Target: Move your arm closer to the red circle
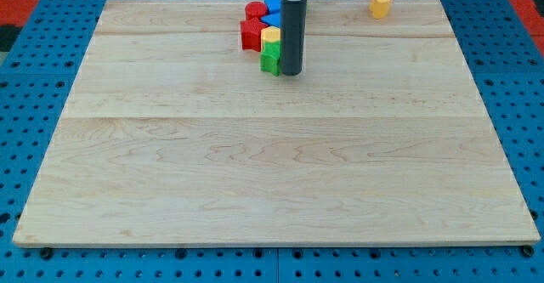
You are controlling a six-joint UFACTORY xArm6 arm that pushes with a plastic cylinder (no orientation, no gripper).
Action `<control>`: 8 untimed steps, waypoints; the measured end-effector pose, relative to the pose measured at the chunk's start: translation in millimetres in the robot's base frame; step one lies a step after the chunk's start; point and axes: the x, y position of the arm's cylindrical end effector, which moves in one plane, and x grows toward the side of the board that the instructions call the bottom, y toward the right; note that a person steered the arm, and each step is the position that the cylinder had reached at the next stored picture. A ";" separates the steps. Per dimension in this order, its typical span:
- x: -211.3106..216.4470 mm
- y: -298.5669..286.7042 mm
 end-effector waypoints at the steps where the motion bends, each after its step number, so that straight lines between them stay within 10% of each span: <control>1: 22.1 0.0; 8: 33.7 130.0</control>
